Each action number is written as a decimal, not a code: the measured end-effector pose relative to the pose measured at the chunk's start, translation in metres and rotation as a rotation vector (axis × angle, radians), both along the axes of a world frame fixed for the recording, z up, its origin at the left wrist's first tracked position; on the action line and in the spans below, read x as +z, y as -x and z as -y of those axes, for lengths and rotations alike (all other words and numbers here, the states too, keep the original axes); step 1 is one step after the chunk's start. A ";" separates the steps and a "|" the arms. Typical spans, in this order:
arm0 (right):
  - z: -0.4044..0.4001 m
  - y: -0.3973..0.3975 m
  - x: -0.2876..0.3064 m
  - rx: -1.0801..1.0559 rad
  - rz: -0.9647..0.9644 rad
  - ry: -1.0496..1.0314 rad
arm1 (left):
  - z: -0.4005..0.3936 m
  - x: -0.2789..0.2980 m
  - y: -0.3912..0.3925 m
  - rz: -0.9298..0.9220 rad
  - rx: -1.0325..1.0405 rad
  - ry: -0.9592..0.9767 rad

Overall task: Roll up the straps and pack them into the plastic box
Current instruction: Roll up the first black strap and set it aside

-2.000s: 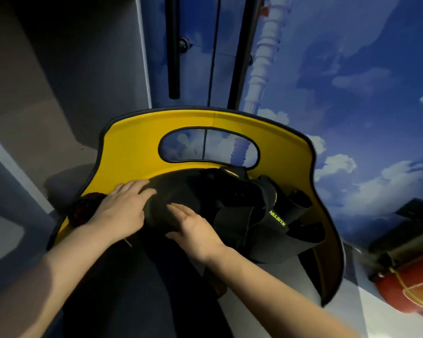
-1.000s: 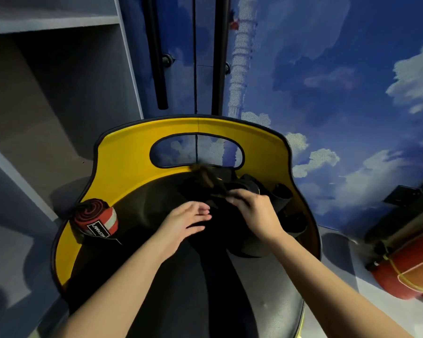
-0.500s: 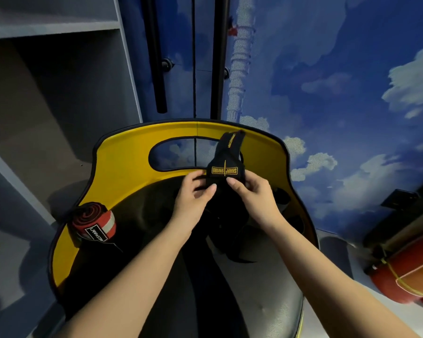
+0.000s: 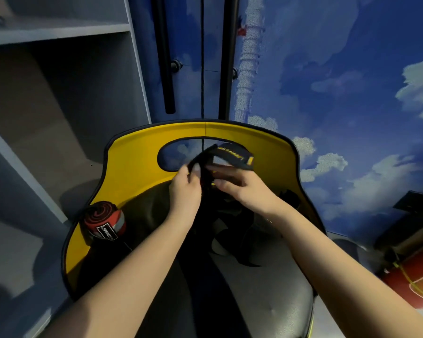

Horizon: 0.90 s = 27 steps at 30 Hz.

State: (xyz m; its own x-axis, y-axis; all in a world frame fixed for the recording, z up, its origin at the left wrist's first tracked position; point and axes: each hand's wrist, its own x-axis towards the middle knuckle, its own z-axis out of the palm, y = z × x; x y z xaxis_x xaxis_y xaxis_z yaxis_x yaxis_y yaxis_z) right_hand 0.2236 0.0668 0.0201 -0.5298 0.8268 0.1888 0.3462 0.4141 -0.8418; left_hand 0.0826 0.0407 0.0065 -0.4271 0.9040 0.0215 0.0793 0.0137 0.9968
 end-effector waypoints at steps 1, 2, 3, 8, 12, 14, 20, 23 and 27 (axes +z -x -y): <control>-0.003 -0.004 -0.003 -0.057 0.058 -0.039 | -0.004 0.001 0.005 0.027 0.026 0.016; -0.007 -0.008 -0.007 -0.125 0.196 -0.141 | -0.008 0.001 0.010 0.062 0.053 0.027; -0.012 -0.014 -0.013 -0.193 0.388 -0.251 | -0.012 0.003 0.016 0.090 0.077 0.036; -0.018 -0.035 -0.042 -0.295 0.625 0.082 | -0.023 0.007 0.047 0.237 0.172 0.074; -0.018 -0.036 -0.051 -0.336 0.706 -0.007 | -0.019 0.005 0.069 0.257 0.181 0.151; -0.020 -0.039 -0.056 -0.348 0.710 0.002 | -0.016 0.008 0.077 0.256 0.144 0.156; -0.017 -0.042 -0.068 -0.351 0.767 -0.011 | -0.009 0.024 0.091 0.172 -0.029 0.204; -0.018 -0.044 -0.073 -0.360 0.781 0.016 | -0.006 0.036 0.096 0.115 -0.091 0.211; -0.017 -0.044 -0.076 -0.362 0.810 0.022 | -0.008 0.049 0.095 0.048 -0.171 0.222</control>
State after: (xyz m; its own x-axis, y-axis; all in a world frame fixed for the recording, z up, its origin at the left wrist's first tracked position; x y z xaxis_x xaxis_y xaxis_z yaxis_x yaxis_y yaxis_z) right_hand 0.2676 0.0842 -0.0554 -0.1990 0.9687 -0.1486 0.9458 0.1501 -0.2879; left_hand -0.0129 0.0484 0.0551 -0.2638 0.9432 -0.2020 0.0518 0.2230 0.9734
